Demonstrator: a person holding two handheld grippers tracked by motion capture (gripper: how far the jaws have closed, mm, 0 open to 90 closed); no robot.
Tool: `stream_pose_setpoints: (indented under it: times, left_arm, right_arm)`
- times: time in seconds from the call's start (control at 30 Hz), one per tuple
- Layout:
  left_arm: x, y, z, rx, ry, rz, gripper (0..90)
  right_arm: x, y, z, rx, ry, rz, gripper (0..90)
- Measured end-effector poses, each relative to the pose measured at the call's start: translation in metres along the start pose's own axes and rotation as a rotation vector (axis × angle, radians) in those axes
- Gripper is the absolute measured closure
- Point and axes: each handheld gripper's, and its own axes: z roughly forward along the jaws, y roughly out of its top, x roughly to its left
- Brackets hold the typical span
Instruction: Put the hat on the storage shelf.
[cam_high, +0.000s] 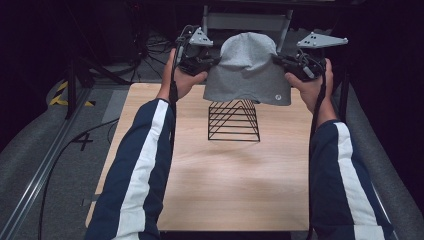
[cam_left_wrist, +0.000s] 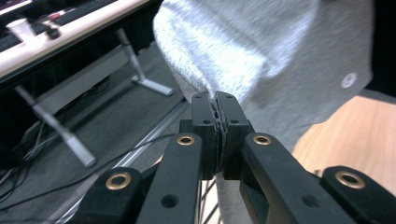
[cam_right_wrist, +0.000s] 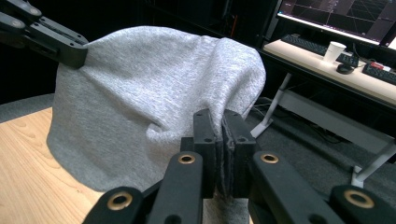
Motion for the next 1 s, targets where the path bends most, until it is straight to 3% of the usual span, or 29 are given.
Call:
stream_pose_setpoints:
  times: [0.3, 0.4, 0.57, 0.7, 0.83, 1.0]
  left_arm:
    - [0.006, -0.016, 0.009, -0.011, -0.004, -0.039, 87.9]
    - [0.003, -0.021, 0.010, -0.021, -0.029, -0.041, 87.8]
    - [-0.002, -0.022, 0.003, -0.035, -0.049, -0.027, 87.8]
    - [-0.009, -0.019, -0.014, -0.077, -0.064, -0.020, 87.8]
    - [-0.014, -0.021, -0.023, -0.076, -0.064, 0.004, 87.8]
    - [-0.018, -0.023, -0.034, -0.099, -0.073, 0.003, 87.8]
  right_arm:
    - [0.000, -0.013, 0.010, 0.006, 0.015, 0.021, 86.0]
    - [0.002, -0.021, 0.012, 0.001, 0.036, 0.026, 86.0]
    - [0.005, -0.023, 0.006, -0.009, 0.050, 0.020, 86.0]
    - [0.010, -0.024, -0.002, -0.009, 0.059, -0.006, 86.0]
    - [0.016, -0.023, -0.008, -0.024, 0.074, -0.006, 86.0]
    - [0.022, -0.022, -0.009, -0.031, 0.079, -0.014, 86.0]
